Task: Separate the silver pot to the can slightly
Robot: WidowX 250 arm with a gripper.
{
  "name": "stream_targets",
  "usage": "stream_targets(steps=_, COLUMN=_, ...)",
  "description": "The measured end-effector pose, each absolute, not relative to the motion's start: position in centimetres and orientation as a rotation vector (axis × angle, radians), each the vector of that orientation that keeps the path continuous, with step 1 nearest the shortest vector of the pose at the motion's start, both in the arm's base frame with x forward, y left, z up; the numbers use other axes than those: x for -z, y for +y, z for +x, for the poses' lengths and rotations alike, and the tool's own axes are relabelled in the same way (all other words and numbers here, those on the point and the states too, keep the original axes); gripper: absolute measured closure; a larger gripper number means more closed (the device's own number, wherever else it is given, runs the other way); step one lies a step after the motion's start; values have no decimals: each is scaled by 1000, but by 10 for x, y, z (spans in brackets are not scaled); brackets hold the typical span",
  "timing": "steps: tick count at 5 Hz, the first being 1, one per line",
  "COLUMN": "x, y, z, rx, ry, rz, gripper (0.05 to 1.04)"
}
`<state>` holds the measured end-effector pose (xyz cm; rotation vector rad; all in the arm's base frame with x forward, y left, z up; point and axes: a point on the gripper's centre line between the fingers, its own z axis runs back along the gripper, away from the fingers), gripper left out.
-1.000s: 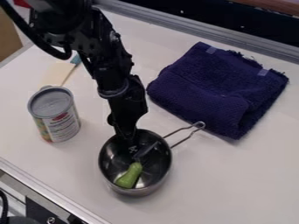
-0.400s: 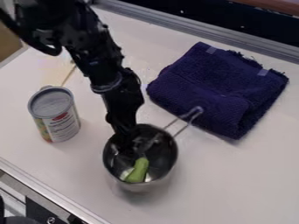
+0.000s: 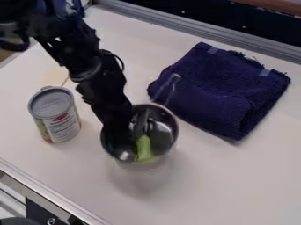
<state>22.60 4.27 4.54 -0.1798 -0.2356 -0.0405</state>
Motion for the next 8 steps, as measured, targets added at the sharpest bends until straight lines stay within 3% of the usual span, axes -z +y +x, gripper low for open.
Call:
stream_targets(steps=1, x=-52, y=49, z=228, rx=-215, ry=-177, rz=-157, gripper=1023)
stream_targets(steps=2, x=-46, y=38, z=227, rx=-357, ry=-174, rz=-125, gripper=1023)
stream_targets(steps=5, x=-29, y=-34, z=204, rx=-468, ry=-168, rz=-140, gripper=1024)
stream_targets(steps=7, x=-1, y=-54, z=201, rx=-447, ry=-121, rz=-109, gripper=1024)
stream_targets(steps=8, x=0, y=-51, z=207, rx=-459, ry=-114, rz=-129, gripper=1024)
